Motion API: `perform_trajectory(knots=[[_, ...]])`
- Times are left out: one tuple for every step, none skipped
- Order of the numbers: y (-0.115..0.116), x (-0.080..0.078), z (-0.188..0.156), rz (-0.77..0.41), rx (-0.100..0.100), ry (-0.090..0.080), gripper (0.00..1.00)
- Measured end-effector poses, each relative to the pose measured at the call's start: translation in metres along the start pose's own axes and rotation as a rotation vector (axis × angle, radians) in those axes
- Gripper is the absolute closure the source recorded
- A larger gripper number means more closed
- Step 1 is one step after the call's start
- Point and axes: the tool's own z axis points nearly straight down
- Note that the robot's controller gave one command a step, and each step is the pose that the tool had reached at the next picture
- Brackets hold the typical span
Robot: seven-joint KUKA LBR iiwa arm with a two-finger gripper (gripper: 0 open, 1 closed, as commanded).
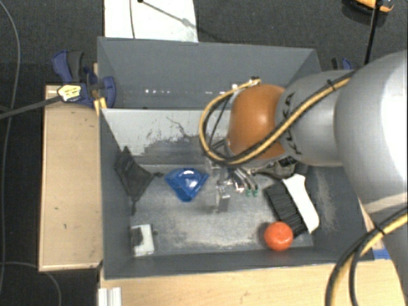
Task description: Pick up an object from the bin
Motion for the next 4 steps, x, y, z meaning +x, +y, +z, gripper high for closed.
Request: perform_trajectory(knots=[[0.019, 0.013, -0.023, 0.006, -0.007, 0.005, 0.00], [0.068, 0.006, -0.021, -0.030, -0.003, -0.003, 0.00], [0.110, 0.015, -0.021, -0.137, -0.009, 0.001, 0.00], [0.122, 0.011, -0.015, -0.154, -0.005, -0.008, 0.00]])
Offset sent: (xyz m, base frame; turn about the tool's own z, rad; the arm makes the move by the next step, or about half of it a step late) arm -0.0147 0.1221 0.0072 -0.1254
